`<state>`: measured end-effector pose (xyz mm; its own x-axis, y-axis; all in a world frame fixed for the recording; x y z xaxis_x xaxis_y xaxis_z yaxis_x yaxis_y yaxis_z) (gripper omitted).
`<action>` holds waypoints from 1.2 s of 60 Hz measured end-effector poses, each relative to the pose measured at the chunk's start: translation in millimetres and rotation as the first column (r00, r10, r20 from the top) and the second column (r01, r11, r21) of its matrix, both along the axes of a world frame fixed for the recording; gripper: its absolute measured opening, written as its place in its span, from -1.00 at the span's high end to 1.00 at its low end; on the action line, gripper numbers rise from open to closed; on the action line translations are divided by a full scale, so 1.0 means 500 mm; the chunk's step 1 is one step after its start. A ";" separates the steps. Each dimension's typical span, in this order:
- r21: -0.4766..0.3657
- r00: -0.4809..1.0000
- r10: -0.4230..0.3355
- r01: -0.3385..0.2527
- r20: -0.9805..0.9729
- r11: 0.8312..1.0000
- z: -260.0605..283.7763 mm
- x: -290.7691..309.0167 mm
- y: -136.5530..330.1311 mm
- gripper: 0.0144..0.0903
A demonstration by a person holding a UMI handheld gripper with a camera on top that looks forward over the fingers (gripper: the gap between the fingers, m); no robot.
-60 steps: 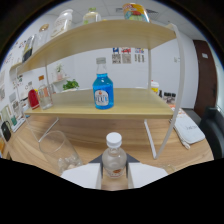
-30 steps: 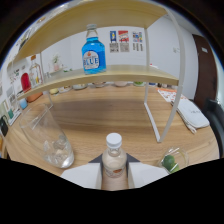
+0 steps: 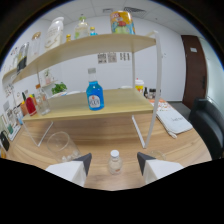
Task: Make me a cup of Mojito.
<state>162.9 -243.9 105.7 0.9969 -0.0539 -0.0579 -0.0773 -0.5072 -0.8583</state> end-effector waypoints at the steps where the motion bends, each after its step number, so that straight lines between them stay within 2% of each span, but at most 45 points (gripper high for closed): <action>1: 0.011 1.000 -0.003 0.003 0.001 1.000 0.016 -0.004 -0.003 -0.87; 8: 0.060 1.000 -0.007 0.007 0.016 0.998 0.115 -0.049 -0.026 -0.87; 14: 0.076 1.000 0.015 -0.017 0.023 0.997 0.168 -0.112 -0.046 -0.86; 26: 0.064 0.999 0.033 -0.034 0.011 0.997 0.160 -0.222 -0.078 -0.86; 32: 0.048 1.000 0.018 -0.019 0.013 0.999 0.150 -0.254 -0.090 -0.86; 44: 0.122 1.000 0.022 -0.024 0.020 0.992 0.254 -0.347 -0.097 -0.87; 53: 0.200 0.998 0.055 -0.058 0.024 0.978 0.379 -0.453 -0.089 -0.87; 59: 0.267 0.997 0.075 -0.076 0.014 0.961 0.468 -0.529 -0.076 -0.86; 68: 0.341 0.995 0.102 -0.099 0.008 0.935 0.560 -0.602 -0.020 -0.86; 72: 0.352 0.994 0.108 -0.108 0.018 0.930 0.581 -0.623 0.016 -0.87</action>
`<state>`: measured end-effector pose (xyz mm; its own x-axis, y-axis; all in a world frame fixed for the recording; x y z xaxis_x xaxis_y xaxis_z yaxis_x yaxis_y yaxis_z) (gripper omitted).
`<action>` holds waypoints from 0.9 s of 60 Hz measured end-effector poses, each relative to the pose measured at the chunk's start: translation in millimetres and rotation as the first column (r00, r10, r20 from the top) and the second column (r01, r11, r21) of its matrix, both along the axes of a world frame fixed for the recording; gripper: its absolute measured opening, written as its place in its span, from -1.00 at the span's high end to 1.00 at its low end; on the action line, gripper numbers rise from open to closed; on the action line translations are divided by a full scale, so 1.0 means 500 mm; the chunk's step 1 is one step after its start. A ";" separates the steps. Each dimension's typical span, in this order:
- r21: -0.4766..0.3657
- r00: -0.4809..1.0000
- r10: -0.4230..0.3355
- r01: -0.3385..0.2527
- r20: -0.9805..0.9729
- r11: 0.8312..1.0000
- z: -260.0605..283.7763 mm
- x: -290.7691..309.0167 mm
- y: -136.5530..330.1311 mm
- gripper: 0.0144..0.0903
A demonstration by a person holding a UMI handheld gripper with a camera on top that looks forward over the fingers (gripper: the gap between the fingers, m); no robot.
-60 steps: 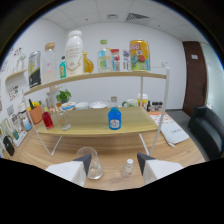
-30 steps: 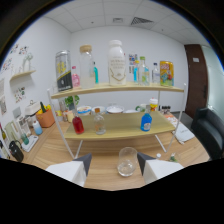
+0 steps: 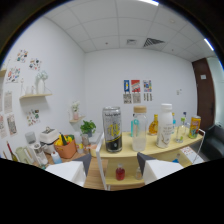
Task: Make me a cup of Mojito.
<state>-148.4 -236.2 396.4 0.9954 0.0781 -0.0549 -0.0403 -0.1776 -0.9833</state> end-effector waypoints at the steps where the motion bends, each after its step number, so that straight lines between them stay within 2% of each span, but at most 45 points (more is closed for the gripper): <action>1: 0.002 1.000 -0.001 0.001 0.001 1.000 0.004 -0.003 0.010 -0.88; 14: 0.038 1.000 -0.018 0.018 0.010 0.999 0.038 -0.024 0.151 -0.88; 25: 0.016 1.000 -0.031 0.031 0.004 0.999 0.024 -0.027 0.259 -0.86; 27: 0.005 0.999 -0.036 0.036 0.006 0.999 0.017 -0.027 0.273 -0.75; 34: -0.014 0.999 -0.054 0.054 0.001 0.998 0.003 -0.016 0.297 -0.09; 42: 0.012 0.998 -0.058 0.058 0.023 0.998 0.006 -0.017 0.295 -0.02; 54: -0.007 0.999 -0.033 0.033 0.021 0.999 0.012 -0.021 0.275 0.03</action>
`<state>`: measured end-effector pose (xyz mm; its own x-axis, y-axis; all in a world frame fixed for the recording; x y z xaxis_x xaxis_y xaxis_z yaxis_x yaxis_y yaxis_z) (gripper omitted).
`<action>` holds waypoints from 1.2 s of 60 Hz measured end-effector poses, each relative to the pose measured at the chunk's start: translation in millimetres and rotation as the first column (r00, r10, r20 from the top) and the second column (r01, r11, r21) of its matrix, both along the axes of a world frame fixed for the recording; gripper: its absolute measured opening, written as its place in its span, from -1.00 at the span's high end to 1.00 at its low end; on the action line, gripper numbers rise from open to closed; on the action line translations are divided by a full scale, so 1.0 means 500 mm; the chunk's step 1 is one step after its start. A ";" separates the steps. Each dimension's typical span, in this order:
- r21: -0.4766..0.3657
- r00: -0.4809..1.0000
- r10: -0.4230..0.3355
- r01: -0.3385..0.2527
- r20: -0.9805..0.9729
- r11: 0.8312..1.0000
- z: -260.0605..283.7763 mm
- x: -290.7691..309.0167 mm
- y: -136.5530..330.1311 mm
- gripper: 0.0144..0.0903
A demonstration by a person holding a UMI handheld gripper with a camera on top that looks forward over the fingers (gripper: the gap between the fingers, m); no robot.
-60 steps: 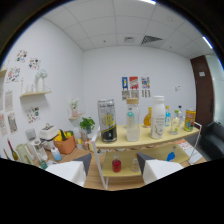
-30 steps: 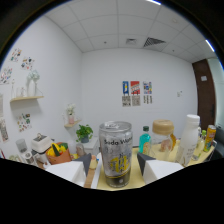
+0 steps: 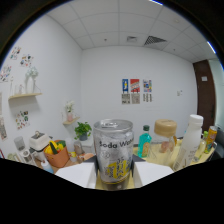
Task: Make me a cup of Mojito.
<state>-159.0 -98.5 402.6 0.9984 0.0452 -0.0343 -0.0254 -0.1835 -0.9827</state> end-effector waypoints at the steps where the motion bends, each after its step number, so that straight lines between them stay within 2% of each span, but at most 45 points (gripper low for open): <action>1: 0.005 1.000 0.002 -0.002 0.004 1.000 0.004 0.000 -0.005 0.02; 12: 0.084 1.000 0.012 -0.014 0.021 0.996 0.070 0.012 -0.103 0.03; 21: 0.084 1.000 0.002 -0.003 0.005 0.996 0.048 0.059 -0.183 0.03; 31: 0.019 0.999 -0.006 0.007 -0.033 1.000 -0.077 0.115 -0.236 0.04; 53: -0.126 0.995 -0.017 0.004 -0.103 0.992 -0.393 0.189 -0.253 0.04; 62: -0.152 0.934 -0.032 -0.025 -0.357 0.988 -0.419 0.188 -0.260 0.03; 72: -0.153 0.676 -0.068 -0.067 -0.734 0.986 -0.387 0.190 -0.251 0.03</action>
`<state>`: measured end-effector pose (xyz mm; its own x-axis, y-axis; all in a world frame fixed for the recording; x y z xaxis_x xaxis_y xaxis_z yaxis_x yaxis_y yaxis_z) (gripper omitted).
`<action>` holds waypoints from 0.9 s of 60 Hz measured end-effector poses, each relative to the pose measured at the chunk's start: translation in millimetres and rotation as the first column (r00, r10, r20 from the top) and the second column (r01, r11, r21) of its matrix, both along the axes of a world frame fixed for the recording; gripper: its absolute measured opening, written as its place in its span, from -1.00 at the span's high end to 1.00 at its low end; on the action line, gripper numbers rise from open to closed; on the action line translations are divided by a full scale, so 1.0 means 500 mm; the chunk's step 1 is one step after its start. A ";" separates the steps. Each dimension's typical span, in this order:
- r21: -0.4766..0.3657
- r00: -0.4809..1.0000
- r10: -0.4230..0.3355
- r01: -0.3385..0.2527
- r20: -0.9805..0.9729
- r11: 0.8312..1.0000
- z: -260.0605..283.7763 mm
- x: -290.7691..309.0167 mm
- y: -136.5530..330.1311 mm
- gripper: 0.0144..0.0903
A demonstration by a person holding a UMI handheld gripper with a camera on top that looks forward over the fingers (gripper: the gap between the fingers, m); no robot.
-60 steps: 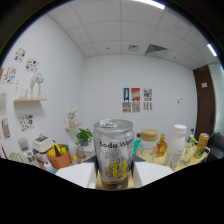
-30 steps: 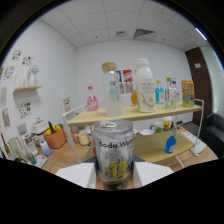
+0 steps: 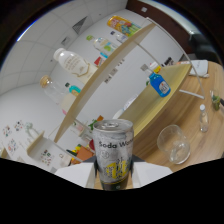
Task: Make me a cup of Mojito.
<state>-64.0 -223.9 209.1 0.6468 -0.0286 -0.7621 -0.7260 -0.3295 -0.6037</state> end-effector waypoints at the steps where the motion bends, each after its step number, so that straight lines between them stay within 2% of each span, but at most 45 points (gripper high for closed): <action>1: -0.001 0.999 -0.002 0.002 -0.050 1.000 0.004 0.000 0.002 0.04; 9: -0.003 0.910 -0.032 0.034 -0.412 0.999 0.036 0.011 0.012 0.04; 21: -0.032 0.672 -0.073 0.073 -0.737 0.997 0.059 0.048 0.024 0.05; 39: -0.087 0.263 -0.106 0.083 -0.959 0.993 0.061 0.088 0.044 0.04; 46: -0.112 0.240 -0.127 0.077 -0.962 0.991 0.055 0.088 0.046 0.04; 54: -0.097 0.395 -0.116 0.069 -0.911 0.993 0.063 0.077 0.044 0.04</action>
